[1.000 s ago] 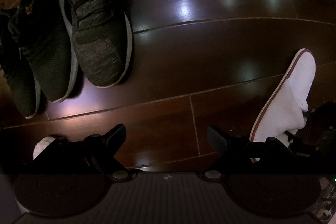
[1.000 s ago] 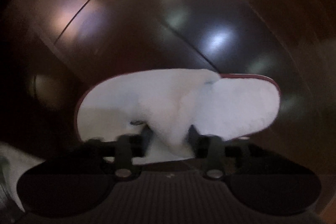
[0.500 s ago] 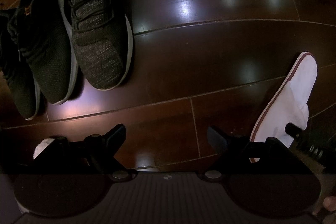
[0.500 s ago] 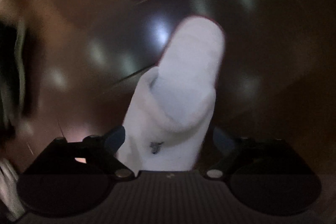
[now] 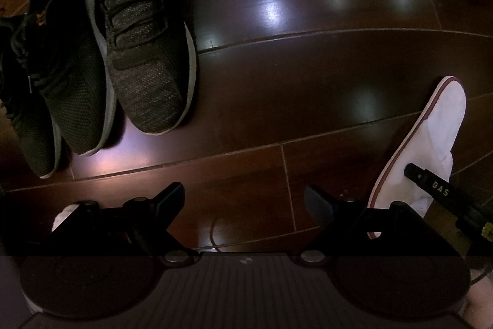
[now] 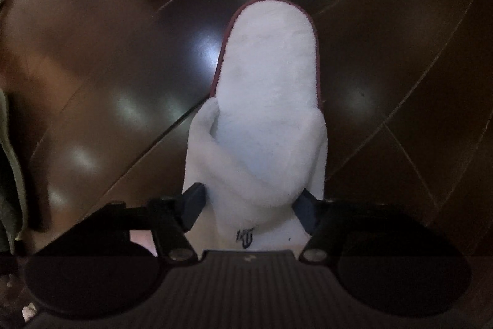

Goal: Organize scattered shoes
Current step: 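Lower both white slippers beside the sneakers and align them side by side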

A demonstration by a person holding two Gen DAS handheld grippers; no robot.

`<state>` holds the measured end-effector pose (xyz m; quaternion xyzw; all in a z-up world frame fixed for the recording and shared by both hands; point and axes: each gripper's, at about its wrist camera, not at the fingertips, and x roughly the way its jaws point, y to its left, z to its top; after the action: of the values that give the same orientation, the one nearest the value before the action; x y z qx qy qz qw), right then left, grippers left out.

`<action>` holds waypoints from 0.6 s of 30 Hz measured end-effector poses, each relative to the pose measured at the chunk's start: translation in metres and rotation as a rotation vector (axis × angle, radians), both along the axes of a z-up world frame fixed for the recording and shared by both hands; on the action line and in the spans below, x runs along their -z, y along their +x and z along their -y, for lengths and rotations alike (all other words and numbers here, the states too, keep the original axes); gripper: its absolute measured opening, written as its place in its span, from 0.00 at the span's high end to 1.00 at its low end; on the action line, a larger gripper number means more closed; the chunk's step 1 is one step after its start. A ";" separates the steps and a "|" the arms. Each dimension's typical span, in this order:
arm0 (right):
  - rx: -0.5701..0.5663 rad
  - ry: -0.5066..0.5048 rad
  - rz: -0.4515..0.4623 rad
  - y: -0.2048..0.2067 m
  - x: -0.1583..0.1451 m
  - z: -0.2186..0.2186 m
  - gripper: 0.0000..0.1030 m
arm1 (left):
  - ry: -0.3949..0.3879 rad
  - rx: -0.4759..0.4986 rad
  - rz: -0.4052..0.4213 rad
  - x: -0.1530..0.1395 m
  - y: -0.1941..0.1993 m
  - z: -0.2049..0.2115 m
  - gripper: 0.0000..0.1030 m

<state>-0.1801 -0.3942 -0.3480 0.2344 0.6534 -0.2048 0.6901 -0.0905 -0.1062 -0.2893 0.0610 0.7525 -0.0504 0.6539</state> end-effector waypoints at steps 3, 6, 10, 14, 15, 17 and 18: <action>-0.030 -0.007 -0.015 0.006 0.007 0.001 0.52 | 0.000 -0.004 0.001 -0.001 0.002 -0.001 0.14; -0.093 -0.015 -0.030 0.015 0.008 0.002 0.66 | 0.000 -0.017 0.000 -0.001 0.006 -0.005 0.14; -0.186 -0.026 -0.033 0.024 0.007 -0.004 0.79 | -0.003 -0.031 0.000 -0.002 0.010 -0.009 0.14; -0.313 -0.060 -0.019 0.044 0.004 -0.020 0.81 | -0.009 -0.048 0.004 -0.004 0.014 -0.015 0.14; -0.340 -0.065 -0.012 0.050 0.003 -0.021 0.81 | -0.009 -0.053 0.005 -0.005 0.016 -0.017 0.14; -0.393 -0.074 0.002 0.061 0.001 -0.023 0.81 | -0.010 -0.064 0.009 -0.006 0.018 -0.020 0.14; -0.403 -0.072 0.010 0.061 -0.002 -0.024 0.81 | -0.010 -0.070 0.010 -0.006 0.019 -0.022 0.14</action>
<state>-0.1190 -0.3699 -0.3458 0.0751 0.6759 -0.0846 0.7283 -0.0712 -0.0843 -0.2831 0.0315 0.7507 -0.0309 0.6592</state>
